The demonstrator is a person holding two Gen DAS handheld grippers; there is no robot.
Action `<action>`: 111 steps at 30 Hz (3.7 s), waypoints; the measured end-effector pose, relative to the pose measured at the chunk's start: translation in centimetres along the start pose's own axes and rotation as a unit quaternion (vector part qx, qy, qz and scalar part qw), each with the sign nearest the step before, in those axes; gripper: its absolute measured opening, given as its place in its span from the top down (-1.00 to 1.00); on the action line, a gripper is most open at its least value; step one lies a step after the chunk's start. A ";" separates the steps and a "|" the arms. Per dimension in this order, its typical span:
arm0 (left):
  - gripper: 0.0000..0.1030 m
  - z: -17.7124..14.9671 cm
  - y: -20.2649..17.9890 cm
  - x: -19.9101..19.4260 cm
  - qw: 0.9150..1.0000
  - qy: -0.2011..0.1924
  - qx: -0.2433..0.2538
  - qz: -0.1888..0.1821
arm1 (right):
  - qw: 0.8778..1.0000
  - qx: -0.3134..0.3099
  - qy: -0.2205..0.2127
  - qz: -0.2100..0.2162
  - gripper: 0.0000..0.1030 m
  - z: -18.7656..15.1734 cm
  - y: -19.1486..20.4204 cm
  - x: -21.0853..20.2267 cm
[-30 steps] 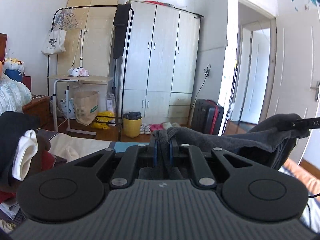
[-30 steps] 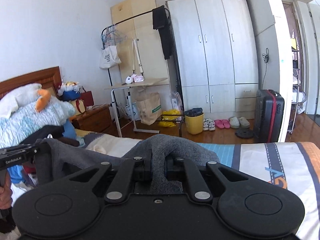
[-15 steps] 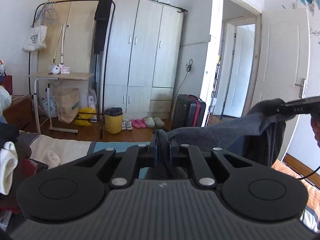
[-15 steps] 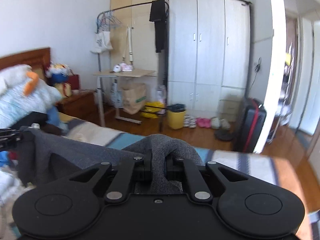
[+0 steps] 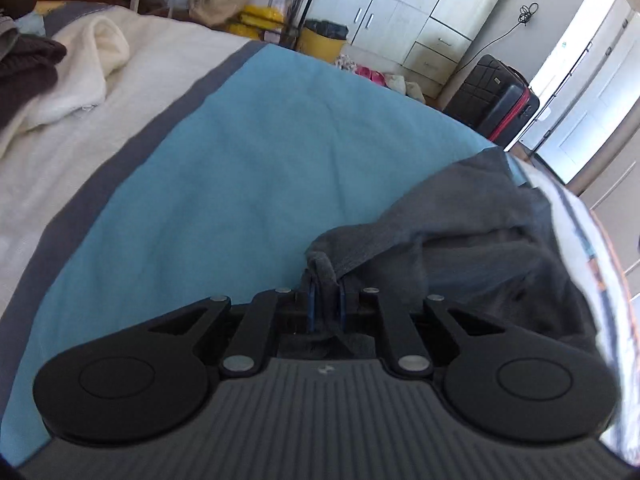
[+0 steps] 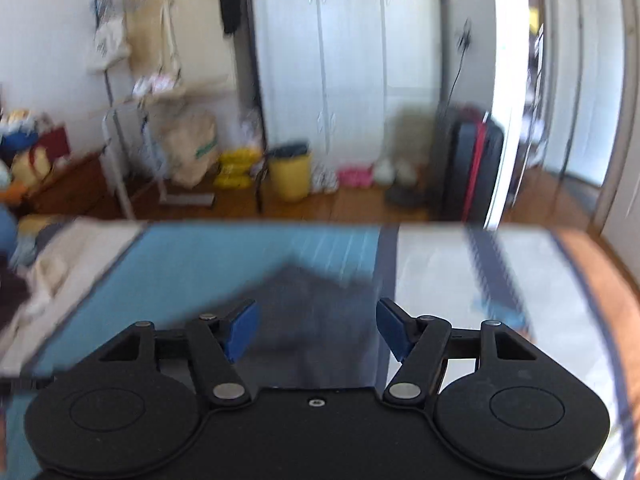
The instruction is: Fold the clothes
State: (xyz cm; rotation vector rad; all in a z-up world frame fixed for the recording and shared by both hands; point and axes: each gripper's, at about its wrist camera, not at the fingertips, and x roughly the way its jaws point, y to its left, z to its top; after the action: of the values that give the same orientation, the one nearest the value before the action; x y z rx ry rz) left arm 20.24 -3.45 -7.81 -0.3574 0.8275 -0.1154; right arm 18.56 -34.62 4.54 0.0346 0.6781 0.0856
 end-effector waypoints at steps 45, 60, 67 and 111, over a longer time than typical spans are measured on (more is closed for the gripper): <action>0.67 -7.3 -7.4 -5.2 0.999 0.023 0.030 0.026 | 0.964 -0.246 -0.024 -0.097 0.99 -13.8 -1.3 -10.4; 0.33 -8.9 -7.1 -4.5 0.996 0.048 -0.041 -0.061 | 0.946 0.304 0.004 0.109 -0.03 -20.7 -13.1 -9.5; 0.21 -8.5 -8.5 -2.8 0.998 0.045 -0.031 -0.042 | 0.925 0.371 -0.002 0.087 -0.22 -21.7 -14.1 -7.3; 0.67 -13.5 -8.7 -9.5 0.996 0.024 0.080 -0.014 | 0.970 0.233 -0.022 0.072 0.18 -23.7 -7.3 -14.4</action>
State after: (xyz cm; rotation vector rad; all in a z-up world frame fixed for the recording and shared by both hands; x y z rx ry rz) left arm 4.15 -12.86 -6.47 -0.2156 0.8543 -0.2169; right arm -6.98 -43.05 -5.29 0.5376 0.6388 0.0630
